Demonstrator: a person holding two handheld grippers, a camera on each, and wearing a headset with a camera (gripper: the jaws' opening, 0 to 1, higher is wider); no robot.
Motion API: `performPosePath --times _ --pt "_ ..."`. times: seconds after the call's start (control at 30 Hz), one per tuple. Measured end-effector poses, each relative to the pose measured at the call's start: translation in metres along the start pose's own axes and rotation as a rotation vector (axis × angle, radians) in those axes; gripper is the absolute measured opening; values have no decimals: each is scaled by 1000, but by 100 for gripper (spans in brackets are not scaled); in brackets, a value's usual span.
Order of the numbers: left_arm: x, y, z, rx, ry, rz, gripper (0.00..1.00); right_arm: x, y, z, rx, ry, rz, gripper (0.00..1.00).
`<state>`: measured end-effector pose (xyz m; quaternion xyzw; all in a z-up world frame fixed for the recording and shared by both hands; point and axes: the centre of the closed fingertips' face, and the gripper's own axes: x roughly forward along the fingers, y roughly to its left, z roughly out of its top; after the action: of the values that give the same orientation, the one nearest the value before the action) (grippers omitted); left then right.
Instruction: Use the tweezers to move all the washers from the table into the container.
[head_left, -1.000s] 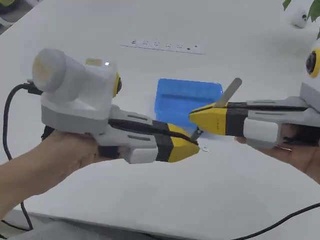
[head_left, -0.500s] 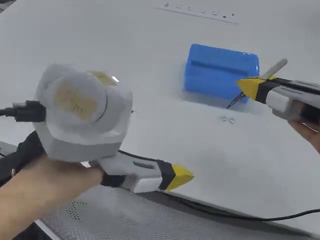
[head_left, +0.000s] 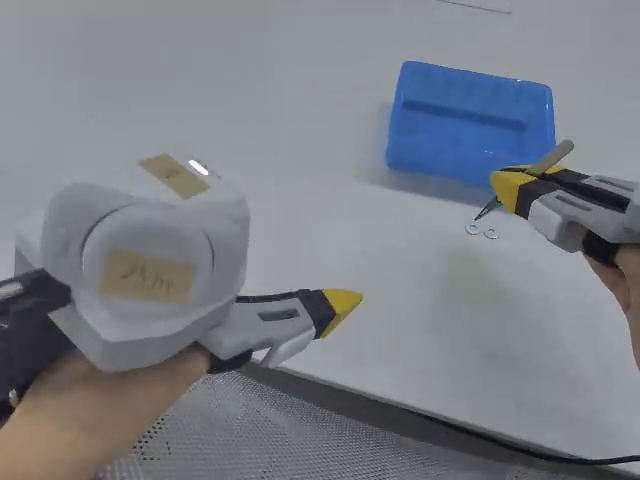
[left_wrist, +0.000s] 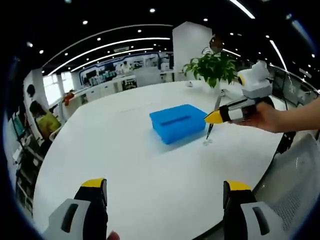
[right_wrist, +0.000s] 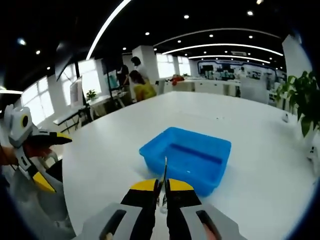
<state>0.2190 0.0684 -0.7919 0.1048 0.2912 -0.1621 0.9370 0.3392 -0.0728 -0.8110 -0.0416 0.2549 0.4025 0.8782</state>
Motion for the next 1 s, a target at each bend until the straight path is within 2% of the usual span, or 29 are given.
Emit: performPosePath --times 0.07,0.13,0.23,0.37,0.47,0.73,1.0 --pt "1 0 -4 23 10 13 99 1 -1 -2 10 2 -3 3" --pt "1 -1 -2 21 -9 6 99 2 -1 -5 9 11 -3 3" --pt "4 -2 -8 6 15 -3 99 2 -1 -7 -28 21 -18 3" --pt "1 -1 -3 41 -12 20 99 4 -4 -10 -29 30 -24 3" --pt "3 1 -6 31 6 23 99 3 -5 -11 -30 27 -19 3" --pt "2 0 -4 55 -1 30 99 1 -7 -11 -46 37 -4 3" --pt "1 3 -1 66 -18 44 99 6 -8 -9 -56 53 -16 2"
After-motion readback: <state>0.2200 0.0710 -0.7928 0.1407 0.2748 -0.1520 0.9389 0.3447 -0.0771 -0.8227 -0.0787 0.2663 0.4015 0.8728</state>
